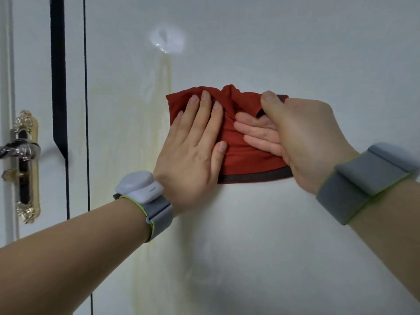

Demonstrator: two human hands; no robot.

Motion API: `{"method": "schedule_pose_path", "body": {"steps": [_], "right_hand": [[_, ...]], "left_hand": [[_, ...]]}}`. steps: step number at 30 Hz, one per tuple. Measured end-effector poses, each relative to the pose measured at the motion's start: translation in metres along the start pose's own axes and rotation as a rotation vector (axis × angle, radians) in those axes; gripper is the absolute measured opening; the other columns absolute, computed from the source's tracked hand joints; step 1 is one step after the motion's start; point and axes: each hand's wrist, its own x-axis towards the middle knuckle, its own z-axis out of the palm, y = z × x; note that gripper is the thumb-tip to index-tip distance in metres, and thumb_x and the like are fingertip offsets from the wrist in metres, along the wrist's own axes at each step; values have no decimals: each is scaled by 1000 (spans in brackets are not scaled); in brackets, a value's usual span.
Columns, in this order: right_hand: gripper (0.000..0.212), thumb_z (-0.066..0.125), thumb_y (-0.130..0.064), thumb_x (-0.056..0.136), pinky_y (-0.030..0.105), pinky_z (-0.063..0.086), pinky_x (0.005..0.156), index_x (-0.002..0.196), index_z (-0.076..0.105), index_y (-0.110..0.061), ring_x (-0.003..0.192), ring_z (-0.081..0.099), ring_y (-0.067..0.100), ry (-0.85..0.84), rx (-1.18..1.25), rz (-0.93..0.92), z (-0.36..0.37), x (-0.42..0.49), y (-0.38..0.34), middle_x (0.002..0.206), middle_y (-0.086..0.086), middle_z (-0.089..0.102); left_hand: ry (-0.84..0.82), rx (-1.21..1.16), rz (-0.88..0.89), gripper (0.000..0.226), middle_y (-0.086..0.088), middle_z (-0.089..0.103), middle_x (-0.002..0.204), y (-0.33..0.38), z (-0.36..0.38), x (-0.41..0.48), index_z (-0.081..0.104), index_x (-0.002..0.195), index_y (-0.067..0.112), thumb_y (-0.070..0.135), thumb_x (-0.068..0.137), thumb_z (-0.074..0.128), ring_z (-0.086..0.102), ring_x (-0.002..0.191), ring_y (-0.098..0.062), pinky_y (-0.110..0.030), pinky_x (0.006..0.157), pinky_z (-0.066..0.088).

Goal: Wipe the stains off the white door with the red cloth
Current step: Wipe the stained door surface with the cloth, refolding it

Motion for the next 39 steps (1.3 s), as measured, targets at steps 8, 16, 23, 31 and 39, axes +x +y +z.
{"method": "schedule_pose_path", "body": {"steps": [8, 16, 23, 31, 39], "right_hand": [[35, 55, -21, 105, 36, 65, 76, 74, 52, -5, 78, 79, 23, 112, 30, -30, -22, -49, 53, 79, 14, 78], [34, 56, -22, 104, 35, 64, 76, 73, 52, -8, 80, 79, 27, 172, 83, 96, -42, -98, 95, 81, 17, 78], [24, 55, -21, 104, 34, 64, 79, 87, 61, -5, 82, 78, 27, 215, 155, 201, -52, -124, 116, 86, 18, 78], [23, 55, -17, 102, 35, 63, 83, 83, 60, -6, 84, 78, 27, 207, 181, 265, -53, -121, 111, 89, 19, 78], [24, 57, -23, 96, 25, 49, 48, 91, 68, -3, 38, 45, 20, 307, 7, 428, -53, -113, 82, 47, 7, 58]], "left_hand": [[-27, -30, 18, 58, -23, 21, 167, 28, 9, -59, 27, 159, 1, 30, 109, 30, 17, 157, -39, -49, 129, 14], [-100, -54, 26, 57, -24, 21, 166, 57, 13, -126, 25, 159, 1, 28, 109, 35, 17, 156, -41, -50, 129, 13], [-197, -51, 25, 56, -25, 25, 165, 75, 2, -154, 29, 158, 1, 26, 109, 42, 21, 155, -43, -51, 128, 18], [-169, -157, -29, 40, -20, 54, 142, 69, -37, -102, 61, 130, 4, 23, 95, 66, 58, 117, -42, -50, 88, 52], [-410, -135, 35, 53, -6, 66, 102, 83, -54, -58, 60, 122, 13, 42, 78, 62, 55, 94, -33, -47, 79, 49]]}}
